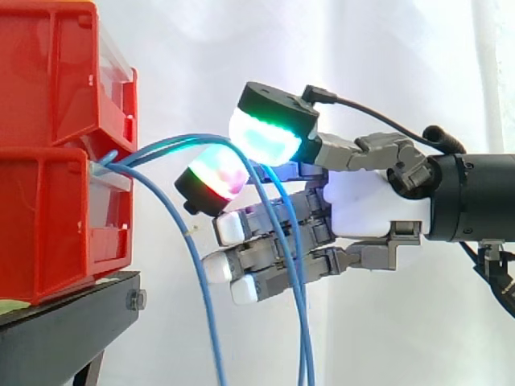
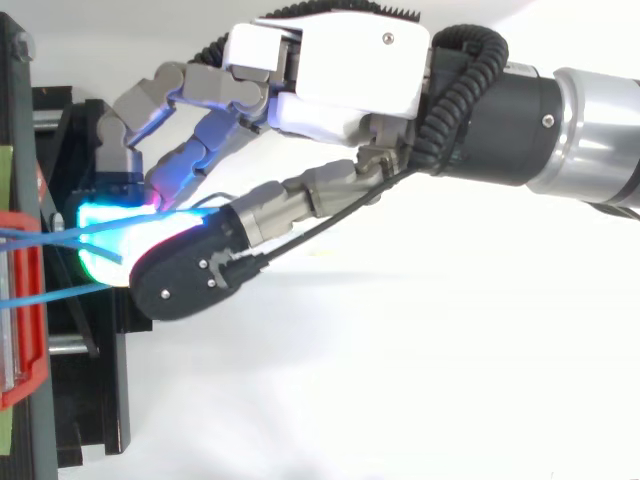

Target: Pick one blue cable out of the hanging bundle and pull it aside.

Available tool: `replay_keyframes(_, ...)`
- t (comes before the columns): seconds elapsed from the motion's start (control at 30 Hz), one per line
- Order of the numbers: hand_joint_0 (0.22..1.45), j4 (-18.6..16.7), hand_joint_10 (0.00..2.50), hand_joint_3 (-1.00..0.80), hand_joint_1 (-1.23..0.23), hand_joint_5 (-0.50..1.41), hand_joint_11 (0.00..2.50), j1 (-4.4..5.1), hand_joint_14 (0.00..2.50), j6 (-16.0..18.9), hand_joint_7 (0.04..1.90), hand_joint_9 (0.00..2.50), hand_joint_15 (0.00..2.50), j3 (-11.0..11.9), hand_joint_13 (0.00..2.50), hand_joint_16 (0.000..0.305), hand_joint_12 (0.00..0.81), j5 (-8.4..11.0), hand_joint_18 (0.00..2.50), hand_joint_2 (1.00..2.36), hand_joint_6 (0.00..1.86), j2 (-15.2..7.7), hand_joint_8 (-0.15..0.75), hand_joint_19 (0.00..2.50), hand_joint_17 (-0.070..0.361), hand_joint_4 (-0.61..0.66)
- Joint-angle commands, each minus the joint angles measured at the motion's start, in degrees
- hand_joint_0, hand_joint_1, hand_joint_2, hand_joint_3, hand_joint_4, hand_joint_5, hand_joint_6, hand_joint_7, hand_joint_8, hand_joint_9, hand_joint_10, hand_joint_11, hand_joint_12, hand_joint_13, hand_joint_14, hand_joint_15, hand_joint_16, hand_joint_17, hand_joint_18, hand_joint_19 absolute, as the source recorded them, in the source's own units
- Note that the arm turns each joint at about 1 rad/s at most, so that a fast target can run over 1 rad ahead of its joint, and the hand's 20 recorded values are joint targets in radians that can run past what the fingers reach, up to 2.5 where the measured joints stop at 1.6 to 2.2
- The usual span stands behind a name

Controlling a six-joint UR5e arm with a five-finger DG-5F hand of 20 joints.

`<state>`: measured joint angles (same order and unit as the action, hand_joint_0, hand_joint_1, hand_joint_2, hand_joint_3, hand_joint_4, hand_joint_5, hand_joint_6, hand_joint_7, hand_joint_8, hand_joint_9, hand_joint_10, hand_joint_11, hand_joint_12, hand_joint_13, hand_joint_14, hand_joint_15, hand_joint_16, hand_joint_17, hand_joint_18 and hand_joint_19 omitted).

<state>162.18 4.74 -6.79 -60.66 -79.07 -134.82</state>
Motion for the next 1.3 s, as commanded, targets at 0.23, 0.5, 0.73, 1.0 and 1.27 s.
replay_keyframes(0.23,0.63,0.1,0.02,-0.50,-0.92,-0.12,0.56,-0.17,0.02,-1.2,0.79,0.95,0.44,0.0,0.75,0.040,0.267,-0.74,0.64,1.00,0.93,0.0,0.220,0.39,0.090,-0.04)
replay_keyframes(0.5,0.47,0.1,0.02,-0.50,-0.60,-0.11,0.52,-0.17,0.02,-1.3,0.82,0.99,0.44,0.0,0.77,0.050,0.318,-0.74,0.65,1.00,0.87,0.0,0.270,0.42,0.113,0.03)
replay_keyframes(0.73,0.61,0.1,0.02,-0.38,-0.71,-0.12,0.56,-0.25,0.02,-1.2,0.92,0.98,0.46,0.0,0.76,0.044,0.291,-0.74,0.61,1.01,0.87,0.0,0.247,0.46,0.099,-0.01)
replay_keyframes(1.0,0.71,0.2,0.02,-0.50,-0.90,-0.14,0.57,-0.25,0.02,-1.3,0.81,0.93,0.44,0.0,0.74,0.042,0.278,-0.91,0.63,1.00,0.91,0.0,0.228,0.40,0.095,-0.05)
replay_keyframes(1.27,0.53,0.2,0.02,-0.50,-0.91,-0.12,0.58,-0.34,0.02,-1.3,0.79,0.97,0.44,0.0,0.76,0.045,0.284,-1.35,0.67,1.00,0.91,0.0,0.236,0.41,0.100,0.02)
